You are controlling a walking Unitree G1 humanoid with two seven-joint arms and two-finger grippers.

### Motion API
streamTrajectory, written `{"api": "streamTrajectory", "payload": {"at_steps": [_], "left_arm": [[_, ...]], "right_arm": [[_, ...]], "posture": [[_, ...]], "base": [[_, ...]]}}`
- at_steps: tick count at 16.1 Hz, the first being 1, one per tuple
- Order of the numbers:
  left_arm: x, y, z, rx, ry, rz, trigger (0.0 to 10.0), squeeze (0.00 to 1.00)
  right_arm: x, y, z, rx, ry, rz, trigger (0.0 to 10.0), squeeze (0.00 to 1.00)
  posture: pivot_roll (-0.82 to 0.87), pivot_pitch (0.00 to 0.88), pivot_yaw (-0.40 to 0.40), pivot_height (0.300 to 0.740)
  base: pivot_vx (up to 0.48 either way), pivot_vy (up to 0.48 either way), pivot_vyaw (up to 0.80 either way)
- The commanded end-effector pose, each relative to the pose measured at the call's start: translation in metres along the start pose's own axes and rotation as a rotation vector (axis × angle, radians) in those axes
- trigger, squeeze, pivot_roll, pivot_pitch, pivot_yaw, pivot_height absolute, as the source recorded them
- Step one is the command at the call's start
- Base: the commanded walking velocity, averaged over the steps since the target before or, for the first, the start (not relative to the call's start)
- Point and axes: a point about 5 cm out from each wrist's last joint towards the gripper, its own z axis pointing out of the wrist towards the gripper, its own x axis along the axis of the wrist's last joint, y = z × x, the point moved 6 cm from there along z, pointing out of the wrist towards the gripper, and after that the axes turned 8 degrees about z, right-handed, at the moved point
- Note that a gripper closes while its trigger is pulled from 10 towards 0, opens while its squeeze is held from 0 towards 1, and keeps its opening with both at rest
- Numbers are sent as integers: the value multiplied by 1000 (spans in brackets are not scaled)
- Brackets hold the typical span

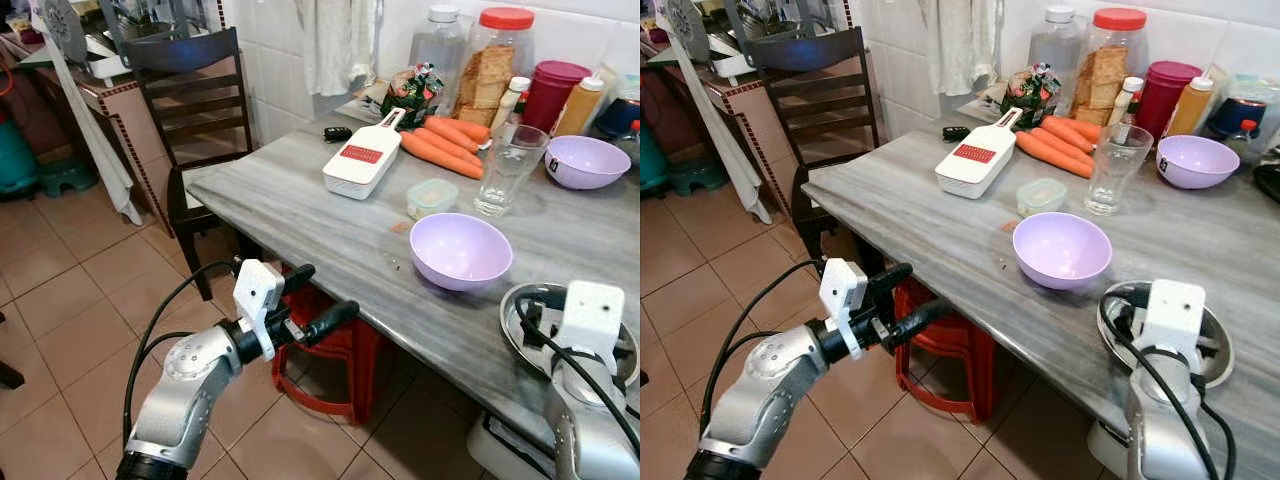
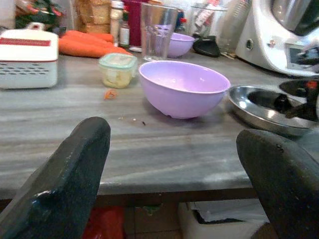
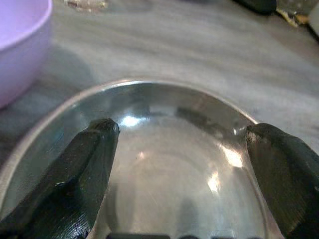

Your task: Setting the table

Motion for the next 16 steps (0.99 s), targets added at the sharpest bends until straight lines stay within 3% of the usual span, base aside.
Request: {"api": "streamTrajectory", "payload": {"at_steps": [1, 2, 4, 8, 16], "left_arm": [[3, 7, 0, -43, -1, -1, 10000, 0], [1, 11, -1, -78, -14, -11, 10000, 0], [-3, 14, -4, -101, -29, -22, 10000, 0], [-7, 11, -5, -86, -52, -11, 10000, 0], [-11, 10, -7, -76, -59, -18, 10000, 0]], "right_arm": [[-2, -2, 2, 10, -22, 4, 10000, 922], [-6, -2, 4, 14, -42, -2, 10000, 804], [-12, -5, 5, 30, -74, 14, 10000, 718], [-21, -26, 3, 101, -128, 42, 10000, 627], [-18, -54, 0, 180, -143, 80, 10000, 584]], "posture": [[-112, 0, 22, 740], [-112, 0, 22, 740], [-107, 0, 19, 740], [-105, 0, 23, 740], [-92, 0, 14, 740]], "base": [[0, 0, 0], [0, 0, 0], [0, 0, 0], [0, 0, 0], [0, 0, 0]]}}
